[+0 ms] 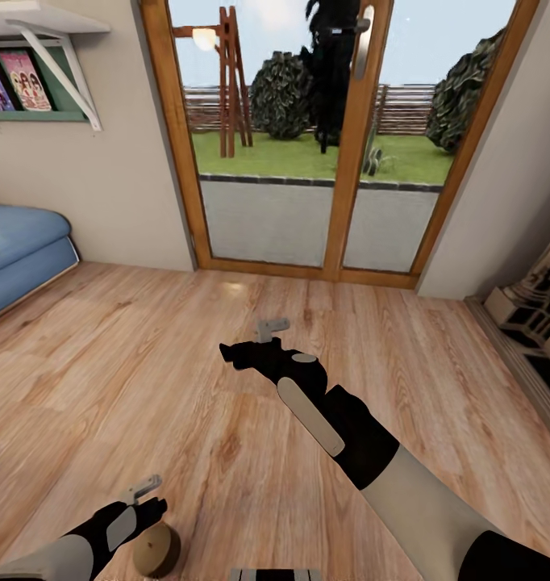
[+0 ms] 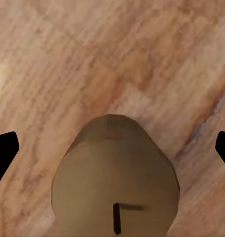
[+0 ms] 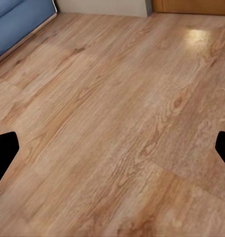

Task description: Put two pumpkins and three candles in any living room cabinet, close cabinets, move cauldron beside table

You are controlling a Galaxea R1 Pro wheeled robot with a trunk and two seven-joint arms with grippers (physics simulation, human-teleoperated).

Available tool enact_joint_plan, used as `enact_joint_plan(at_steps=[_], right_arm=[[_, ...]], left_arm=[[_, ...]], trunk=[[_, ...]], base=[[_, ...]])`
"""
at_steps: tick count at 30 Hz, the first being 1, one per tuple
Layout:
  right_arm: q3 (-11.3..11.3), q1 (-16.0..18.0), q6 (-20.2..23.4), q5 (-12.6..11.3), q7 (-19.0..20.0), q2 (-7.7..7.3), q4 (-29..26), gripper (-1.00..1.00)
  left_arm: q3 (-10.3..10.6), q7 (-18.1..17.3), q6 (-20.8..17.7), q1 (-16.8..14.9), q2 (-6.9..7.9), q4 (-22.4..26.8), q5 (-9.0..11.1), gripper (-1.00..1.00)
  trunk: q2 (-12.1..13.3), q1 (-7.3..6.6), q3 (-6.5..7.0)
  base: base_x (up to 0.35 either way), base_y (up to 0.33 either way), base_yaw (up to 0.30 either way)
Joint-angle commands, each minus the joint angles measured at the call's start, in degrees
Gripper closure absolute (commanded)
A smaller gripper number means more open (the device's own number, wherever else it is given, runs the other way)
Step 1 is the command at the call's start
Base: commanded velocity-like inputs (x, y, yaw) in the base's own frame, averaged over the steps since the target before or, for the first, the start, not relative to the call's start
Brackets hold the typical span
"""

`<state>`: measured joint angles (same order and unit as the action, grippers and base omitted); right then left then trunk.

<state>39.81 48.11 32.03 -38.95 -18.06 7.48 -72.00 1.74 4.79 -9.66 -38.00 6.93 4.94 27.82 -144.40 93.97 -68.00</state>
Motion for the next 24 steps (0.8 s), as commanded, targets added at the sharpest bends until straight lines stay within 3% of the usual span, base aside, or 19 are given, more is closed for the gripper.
enact_joint_plan(at_steps=[1,11,24], right_arm=[[0.1,0.1,0.1,-0.6,-0.6,-0.01,-0.1,-1.00],[0.1,0.1,-0.2,-0.6,-0.5,-0.01,-0.4,-1.00],[0.1,0.1,-0.4,-0.6,-0.4,-0.02,-1.0,-1.00]], left_arm=[[0.2,0.2,-0.4,0.0,0.01,0.2,0.4,-1.00],[0.2,0.3,-0.4,0.0,-0.01,0.2,0.2,-1.00],[0.2,0.2,-0.4,0.0,-0.07,0.2,0.2,-1.00]], trunk=[[0.0,0.01,-0.28],[-0.2,0.27,-2.49],[-0.2,0.27,-2.49]], base=[[0.000,0.000,0.000],[0.000,0.000,0.000],[0.000,0.000,0.000]])
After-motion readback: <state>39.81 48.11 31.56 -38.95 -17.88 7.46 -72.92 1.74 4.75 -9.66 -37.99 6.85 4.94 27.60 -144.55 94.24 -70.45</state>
